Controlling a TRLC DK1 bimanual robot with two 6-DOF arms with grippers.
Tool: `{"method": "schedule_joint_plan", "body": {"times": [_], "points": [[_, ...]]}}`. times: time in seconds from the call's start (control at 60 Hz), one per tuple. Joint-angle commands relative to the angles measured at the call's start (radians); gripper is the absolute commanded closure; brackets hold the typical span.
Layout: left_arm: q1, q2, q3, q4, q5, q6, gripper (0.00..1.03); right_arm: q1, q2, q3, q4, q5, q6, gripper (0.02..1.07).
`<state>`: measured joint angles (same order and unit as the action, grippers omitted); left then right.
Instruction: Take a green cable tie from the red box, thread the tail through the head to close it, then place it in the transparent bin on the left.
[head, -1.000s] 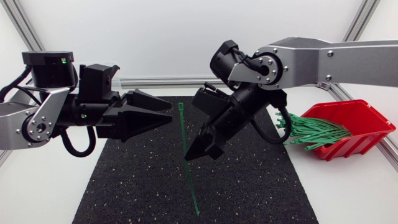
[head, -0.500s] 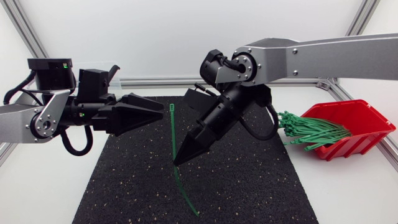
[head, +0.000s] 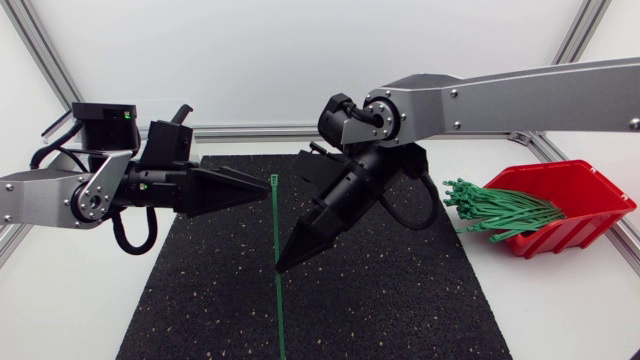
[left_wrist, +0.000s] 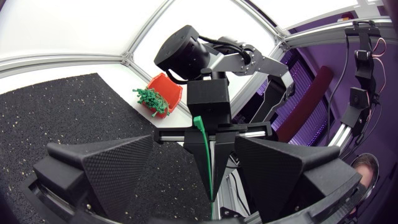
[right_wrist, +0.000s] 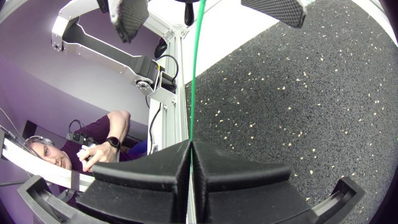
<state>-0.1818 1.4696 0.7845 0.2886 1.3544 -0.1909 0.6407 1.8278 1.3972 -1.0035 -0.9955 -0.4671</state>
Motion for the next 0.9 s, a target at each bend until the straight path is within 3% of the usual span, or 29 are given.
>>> {"method": "schedule_joint_plan", "body": {"times": [0.0, 0.3, 0.517, 0.683, 0.883], "points": [[-0.013, -0.017, 0.016, 0.009, 0.017, -0.042, 0.2, 0.001, 0.016, -0.024, 0.008, -0.008, -0.025, 1.01], [-0.025, -0.06, -0.007, 0.024, 0.014, -0.061, 0.49, -0.015, 0.004, -0.049, 0.052, -0.005, -0.024, 1.01], [-0.05, -0.055, -0.01, 0.029, 0.009, -0.065, 0.53, -0.012, -0.002, -0.05, 0.086, 0.0, -0.013, 1.01], [-0.054, -0.043, -0.008, 0.038, 0.008, -0.068, 0.67, -0.01, -0.005, -0.052, 0.115, 0.006, 0.01, 1.01], [-0.056, -0.037, -0.014, 0.049, -0.006, -0.068, 0.73, -0.012, -0.007, -0.055, 0.12, 0.012, 0.01, 1.01]]}}
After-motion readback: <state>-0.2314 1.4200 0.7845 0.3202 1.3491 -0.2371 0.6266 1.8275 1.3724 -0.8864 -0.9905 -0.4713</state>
